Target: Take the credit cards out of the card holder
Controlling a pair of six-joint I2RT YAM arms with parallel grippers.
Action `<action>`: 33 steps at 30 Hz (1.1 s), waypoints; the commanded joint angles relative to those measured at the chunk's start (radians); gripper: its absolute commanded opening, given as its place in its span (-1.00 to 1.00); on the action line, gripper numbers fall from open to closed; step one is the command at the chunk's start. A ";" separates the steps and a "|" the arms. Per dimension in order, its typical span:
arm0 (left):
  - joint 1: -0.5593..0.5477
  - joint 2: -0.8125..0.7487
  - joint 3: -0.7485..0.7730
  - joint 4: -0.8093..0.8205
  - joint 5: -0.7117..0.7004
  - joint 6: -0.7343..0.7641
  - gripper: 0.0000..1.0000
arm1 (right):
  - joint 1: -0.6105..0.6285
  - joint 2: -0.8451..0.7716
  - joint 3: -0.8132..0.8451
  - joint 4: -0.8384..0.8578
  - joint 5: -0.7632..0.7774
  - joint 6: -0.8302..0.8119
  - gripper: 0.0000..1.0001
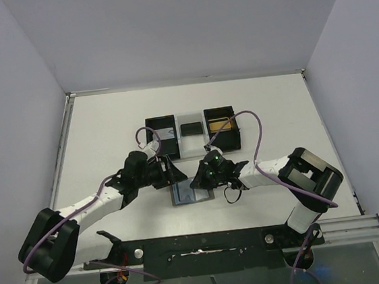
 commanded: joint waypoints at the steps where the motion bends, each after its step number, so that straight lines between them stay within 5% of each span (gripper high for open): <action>1: -0.002 0.045 -0.049 0.206 -0.072 -0.114 0.23 | -0.009 0.022 -0.014 -0.039 -0.009 0.002 -1.00; 18: -0.021 0.142 -0.111 0.255 -0.080 -0.147 0.11 | -0.020 0.038 -0.013 -0.019 -0.036 -0.007 -0.99; 23: -0.031 0.124 -0.127 0.269 -0.039 -0.156 -0.08 | -0.021 0.022 -0.011 0.025 -0.072 -0.041 -0.85; 33: -0.040 0.131 -0.098 0.261 0.020 -0.151 -0.12 | -0.021 -0.060 -0.008 0.053 -0.082 -0.075 -0.62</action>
